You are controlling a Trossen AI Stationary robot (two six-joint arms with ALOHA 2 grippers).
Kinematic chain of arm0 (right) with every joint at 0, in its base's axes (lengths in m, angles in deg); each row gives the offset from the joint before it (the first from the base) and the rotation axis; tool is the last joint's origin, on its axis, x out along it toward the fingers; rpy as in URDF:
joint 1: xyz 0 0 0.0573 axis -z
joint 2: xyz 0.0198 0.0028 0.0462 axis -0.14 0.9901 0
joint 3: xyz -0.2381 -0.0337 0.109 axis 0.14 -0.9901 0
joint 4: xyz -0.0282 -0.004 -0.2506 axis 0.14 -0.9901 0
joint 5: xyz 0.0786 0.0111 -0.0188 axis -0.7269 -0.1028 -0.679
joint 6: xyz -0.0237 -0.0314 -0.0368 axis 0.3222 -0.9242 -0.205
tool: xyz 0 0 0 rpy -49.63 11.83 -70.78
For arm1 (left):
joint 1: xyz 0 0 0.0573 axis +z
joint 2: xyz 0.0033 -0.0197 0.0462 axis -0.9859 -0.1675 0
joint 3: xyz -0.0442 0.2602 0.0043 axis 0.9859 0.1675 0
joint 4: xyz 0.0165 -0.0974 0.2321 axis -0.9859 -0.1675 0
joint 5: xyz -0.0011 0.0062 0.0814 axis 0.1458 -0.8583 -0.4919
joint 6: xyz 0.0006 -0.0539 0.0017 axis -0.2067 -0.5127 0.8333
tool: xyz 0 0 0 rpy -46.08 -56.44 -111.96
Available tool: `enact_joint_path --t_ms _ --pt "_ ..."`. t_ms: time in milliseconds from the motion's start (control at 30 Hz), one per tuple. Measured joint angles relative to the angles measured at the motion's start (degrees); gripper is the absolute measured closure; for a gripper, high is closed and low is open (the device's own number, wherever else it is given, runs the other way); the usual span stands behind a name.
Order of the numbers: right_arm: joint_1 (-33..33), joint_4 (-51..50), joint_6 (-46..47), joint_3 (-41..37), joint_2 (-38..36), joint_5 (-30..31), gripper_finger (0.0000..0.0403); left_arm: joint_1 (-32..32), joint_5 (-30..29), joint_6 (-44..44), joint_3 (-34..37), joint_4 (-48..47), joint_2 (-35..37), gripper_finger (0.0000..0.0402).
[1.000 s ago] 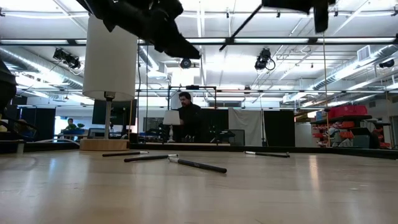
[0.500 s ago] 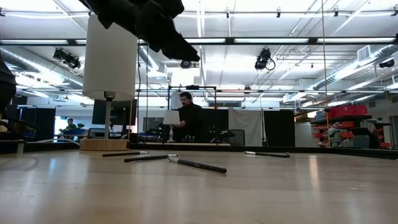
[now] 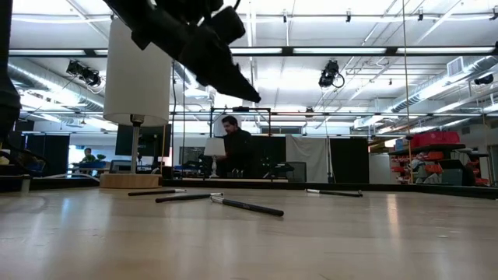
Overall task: Pick & Place Makeup Supplies
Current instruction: Put the silver makeup brush into the transparent organizer
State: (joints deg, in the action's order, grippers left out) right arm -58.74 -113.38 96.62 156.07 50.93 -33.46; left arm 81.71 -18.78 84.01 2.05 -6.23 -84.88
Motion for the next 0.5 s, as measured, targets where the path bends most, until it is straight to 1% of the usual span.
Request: enact_joint_path --t_ms 133,267,367,500 --pt "-1.57 -6.71 10.37 0.0 3.29 -0.99 0.0403 -0.14 0.01 -3.07 0.01 2.26 -2.74 0.017" --pt "-1.98 -11.34 18.49 -0.02 7.37 -4.1 0.0403 -0.34 0.03 -5.99 -0.01 5.2 -5.56 0.017" --pt "-1.98 -13.08 21.76 -0.02 9.97 -7.12 0.0403 -0.66 0.03 -6.94 0.0 7.57 -7.01 0.017" --pt "-1.99 -14.52 22.98 -0.02 11.58 -7.4 0.0403 -1.14 -0.42 -7.04 0.01 9.11 -7.56 0.017"
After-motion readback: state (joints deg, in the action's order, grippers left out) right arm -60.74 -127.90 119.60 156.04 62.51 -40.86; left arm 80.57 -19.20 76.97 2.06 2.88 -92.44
